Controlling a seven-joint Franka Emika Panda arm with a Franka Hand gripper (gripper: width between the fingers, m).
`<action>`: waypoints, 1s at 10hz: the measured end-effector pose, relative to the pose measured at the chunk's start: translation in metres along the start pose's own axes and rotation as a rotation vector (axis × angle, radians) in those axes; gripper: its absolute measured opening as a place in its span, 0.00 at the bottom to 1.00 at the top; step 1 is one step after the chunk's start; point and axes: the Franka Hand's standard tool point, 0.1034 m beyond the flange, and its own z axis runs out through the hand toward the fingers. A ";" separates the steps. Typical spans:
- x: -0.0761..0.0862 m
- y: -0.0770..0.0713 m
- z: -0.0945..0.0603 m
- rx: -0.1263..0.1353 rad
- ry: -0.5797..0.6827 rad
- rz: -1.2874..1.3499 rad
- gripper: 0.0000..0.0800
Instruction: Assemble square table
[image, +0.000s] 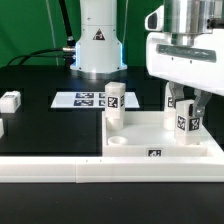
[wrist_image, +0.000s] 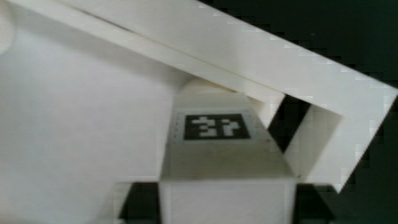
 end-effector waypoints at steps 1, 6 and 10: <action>0.000 0.000 0.000 0.000 -0.001 0.073 0.36; -0.001 0.000 0.000 -0.004 -0.026 0.365 0.36; -0.007 0.000 0.001 -0.006 -0.041 0.447 0.76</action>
Offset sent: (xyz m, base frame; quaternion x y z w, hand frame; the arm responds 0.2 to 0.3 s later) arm -0.0001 -0.0026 -0.0042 -0.0082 -0.0028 0.2270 0.9739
